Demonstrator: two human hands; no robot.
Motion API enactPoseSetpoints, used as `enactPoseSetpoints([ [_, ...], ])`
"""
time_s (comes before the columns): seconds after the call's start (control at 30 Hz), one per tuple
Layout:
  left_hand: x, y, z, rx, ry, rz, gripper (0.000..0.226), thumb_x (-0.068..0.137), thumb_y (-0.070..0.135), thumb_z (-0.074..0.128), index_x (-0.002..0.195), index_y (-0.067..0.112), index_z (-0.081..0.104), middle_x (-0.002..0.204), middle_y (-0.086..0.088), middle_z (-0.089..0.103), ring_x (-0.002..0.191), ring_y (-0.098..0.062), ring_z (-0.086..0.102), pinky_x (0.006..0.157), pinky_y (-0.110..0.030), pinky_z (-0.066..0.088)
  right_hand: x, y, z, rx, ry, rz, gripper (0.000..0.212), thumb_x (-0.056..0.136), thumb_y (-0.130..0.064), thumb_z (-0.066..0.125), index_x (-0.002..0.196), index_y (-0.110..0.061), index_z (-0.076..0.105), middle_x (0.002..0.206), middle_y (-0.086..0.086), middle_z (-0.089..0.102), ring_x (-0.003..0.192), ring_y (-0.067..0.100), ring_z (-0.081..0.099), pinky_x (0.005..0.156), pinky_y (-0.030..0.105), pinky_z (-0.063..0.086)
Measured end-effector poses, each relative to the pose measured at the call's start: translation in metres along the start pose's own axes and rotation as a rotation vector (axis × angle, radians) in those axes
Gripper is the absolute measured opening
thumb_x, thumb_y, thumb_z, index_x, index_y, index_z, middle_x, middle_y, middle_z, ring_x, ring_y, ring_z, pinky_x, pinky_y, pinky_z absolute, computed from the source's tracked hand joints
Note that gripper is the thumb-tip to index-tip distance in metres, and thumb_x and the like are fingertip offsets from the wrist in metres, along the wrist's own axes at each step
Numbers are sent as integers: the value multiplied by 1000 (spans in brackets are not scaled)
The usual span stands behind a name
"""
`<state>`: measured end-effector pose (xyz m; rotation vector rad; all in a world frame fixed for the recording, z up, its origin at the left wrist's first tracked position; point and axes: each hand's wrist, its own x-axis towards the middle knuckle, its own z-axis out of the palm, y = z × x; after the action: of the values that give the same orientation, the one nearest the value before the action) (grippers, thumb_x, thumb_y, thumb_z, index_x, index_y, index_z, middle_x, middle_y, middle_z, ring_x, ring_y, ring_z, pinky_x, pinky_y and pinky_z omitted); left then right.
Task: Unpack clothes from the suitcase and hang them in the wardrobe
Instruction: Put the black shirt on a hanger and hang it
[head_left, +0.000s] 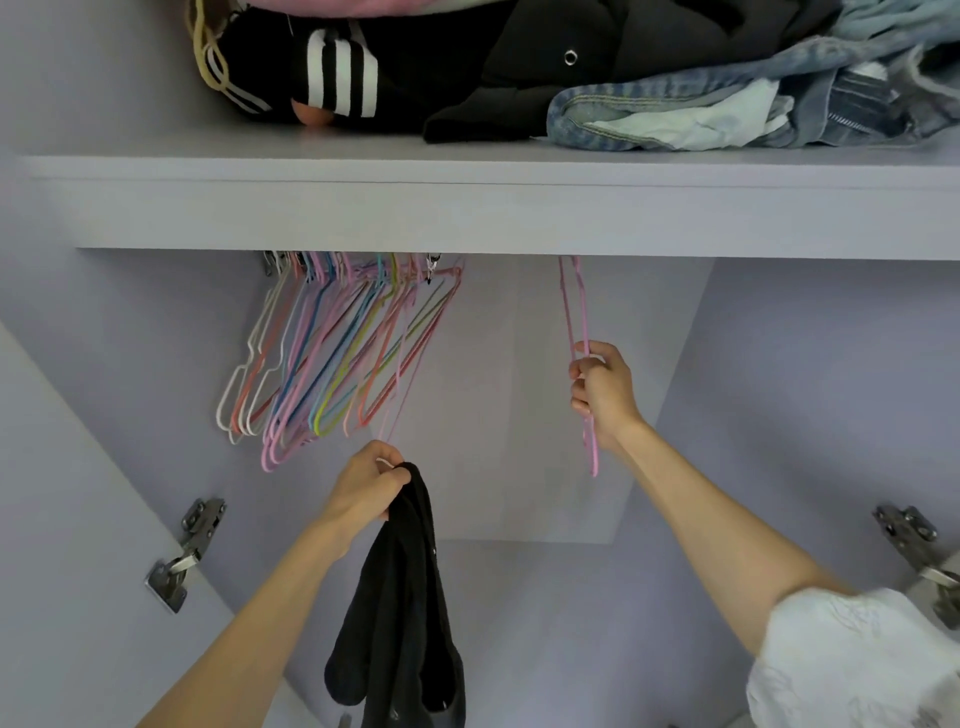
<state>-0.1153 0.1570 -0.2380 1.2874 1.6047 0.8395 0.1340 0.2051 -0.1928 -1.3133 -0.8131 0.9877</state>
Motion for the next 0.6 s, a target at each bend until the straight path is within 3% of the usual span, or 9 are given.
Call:
enactPoseSetpoints([
  [0.07,2,1,4,-24,0,-3,16,87,2,48,81,17,49,80,-7,54,72,-20,53,64,-31,45,-5,4,-3,19,19,20,25,92,2,31,84,-18,44,59,2,33,27,2,21,31,11,16],
  [0.2,5,0,9,-43,11,-30,15,87,5,49,83,19,50,85,-7,55,78,-22,52,71,-32,43,-14,38,-15,-39,33,55,16,96,-14,48,80,-20,46,49,-1,27,25,1,21,32,8,16],
  [0.3,7,-6,13,-37,6,-64,11,88,9,51,85,20,51,93,-8,55,86,-23,54,78,-33,43,-24,80,-27,-75,92,54,26,94,-20,54,69,-20,48,34,-11,28,27,1,23,33,12,20],
  [0.4,8,-12,20,-46,28,-116,4,88,16,53,85,19,53,93,-8,57,86,-23,54,78,-34,43,-44,108,-42,-28,148,63,42,92,-20,58,57,-18,35,36,-12,28,32,4,24,38,16,23],
  [0.5,9,-15,28,-54,24,-147,6,89,20,54,88,15,57,90,-8,59,84,-22,55,78,-34,45,-53,113,-47,-14,-32,111,32,92,-28,57,66,-11,47,47,0,42,43,12,38,48,22,36],
  [0.6,8,-14,36,-82,-15,-151,8,90,16,53,88,12,59,83,-7,58,77,-19,53,68,-28,44,-43,113,-44,-49,-135,248,31,92,-41,53,84,-11,59,53,2,45,44,12,38,50,23,32],
])
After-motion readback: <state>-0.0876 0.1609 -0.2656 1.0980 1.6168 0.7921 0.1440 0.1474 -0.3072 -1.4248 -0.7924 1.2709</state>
